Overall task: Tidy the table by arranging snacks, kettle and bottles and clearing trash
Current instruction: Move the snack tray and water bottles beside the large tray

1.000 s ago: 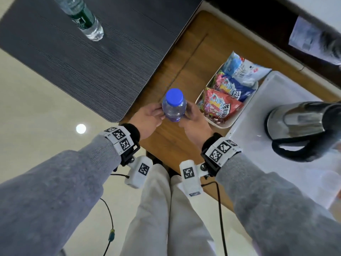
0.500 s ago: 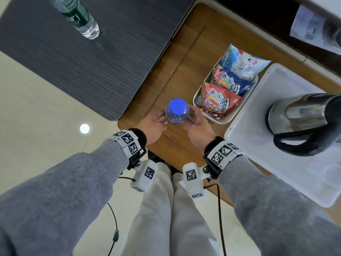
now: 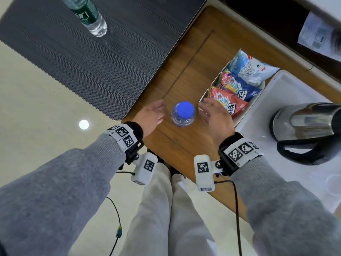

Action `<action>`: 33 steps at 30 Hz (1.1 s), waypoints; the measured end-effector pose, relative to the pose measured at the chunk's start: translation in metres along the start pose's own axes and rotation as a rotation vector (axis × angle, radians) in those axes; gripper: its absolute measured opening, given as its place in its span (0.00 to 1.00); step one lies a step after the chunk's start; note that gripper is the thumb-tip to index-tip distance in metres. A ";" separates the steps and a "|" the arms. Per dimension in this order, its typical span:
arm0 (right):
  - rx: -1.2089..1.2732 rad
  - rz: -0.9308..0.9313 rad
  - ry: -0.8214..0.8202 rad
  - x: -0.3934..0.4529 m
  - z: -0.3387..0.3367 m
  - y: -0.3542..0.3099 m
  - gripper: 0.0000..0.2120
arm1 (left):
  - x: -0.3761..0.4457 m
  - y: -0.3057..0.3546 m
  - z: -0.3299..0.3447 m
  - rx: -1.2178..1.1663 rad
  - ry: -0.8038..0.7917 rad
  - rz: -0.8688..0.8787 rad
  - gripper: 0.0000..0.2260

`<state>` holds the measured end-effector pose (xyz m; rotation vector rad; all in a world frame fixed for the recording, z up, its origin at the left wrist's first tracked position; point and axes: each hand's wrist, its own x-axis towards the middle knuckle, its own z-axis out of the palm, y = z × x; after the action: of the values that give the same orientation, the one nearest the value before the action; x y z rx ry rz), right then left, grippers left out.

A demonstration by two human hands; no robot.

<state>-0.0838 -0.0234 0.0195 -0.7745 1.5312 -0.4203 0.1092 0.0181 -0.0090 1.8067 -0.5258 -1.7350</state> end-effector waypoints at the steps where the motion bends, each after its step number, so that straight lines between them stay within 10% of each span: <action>1: 0.038 -0.016 -0.001 -0.004 -0.003 0.000 0.09 | -0.007 0.000 -0.001 -0.024 0.017 0.014 0.22; 5: 0.109 -0.121 0.024 -0.036 -0.022 -0.001 0.22 | -0.039 -0.008 0.010 -0.122 0.002 0.065 0.21; 24: 0.459 -0.336 0.079 -0.193 -0.119 0.025 0.21 | -0.150 -0.068 0.071 -0.243 -0.024 0.233 0.21; 33: 0.322 -0.269 0.014 -0.202 -0.119 0.048 0.30 | -0.169 -0.048 0.119 -0.189 -0.007 0.226 0.37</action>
<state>-0.2174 0.1274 0.1485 -0.7240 1.3311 -0.8504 -0.0271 0.1468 0.0910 1.5475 -0.5273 -1.5815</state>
